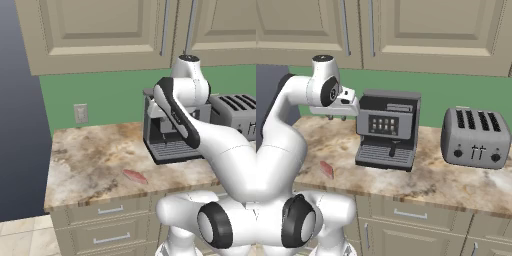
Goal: Retrieve the tupperware from the cabinet, then place the raw meat into the tupperware to avoid contamination.
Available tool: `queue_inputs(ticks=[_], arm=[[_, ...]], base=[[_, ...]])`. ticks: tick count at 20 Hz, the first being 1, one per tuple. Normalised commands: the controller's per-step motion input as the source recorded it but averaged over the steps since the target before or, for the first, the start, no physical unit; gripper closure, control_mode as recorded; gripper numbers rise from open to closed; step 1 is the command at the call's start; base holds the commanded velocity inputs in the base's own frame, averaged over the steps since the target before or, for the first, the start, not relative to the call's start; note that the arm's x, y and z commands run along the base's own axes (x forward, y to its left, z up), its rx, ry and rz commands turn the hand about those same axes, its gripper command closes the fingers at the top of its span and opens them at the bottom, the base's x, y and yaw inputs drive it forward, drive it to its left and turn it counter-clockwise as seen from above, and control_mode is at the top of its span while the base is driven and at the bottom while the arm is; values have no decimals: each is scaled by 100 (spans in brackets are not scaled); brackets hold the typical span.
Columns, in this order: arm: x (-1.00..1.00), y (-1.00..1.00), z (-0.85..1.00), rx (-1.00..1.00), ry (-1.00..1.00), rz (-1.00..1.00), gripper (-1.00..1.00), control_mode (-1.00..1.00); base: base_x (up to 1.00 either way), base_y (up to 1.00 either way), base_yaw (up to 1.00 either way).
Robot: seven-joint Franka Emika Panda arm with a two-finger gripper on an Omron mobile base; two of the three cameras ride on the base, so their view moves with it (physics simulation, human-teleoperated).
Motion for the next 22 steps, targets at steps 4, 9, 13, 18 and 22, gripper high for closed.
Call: queue_inputs(ticks=[4,9,13,18,22], arm=[[0,0,0,0,0,0,-100,-100],[0,0,4,0,-3,0,-100,-100],[-9,0,24,-1,-21,-1,-100,-100],[-16,-2,39,0,-25,-4,-100,-100],[-17,-8,49,0,-21,-4,-100,-100]], base=[[0,0,0],[0,0,0],[0,0,0],[0,0,0],[0,0,0]])
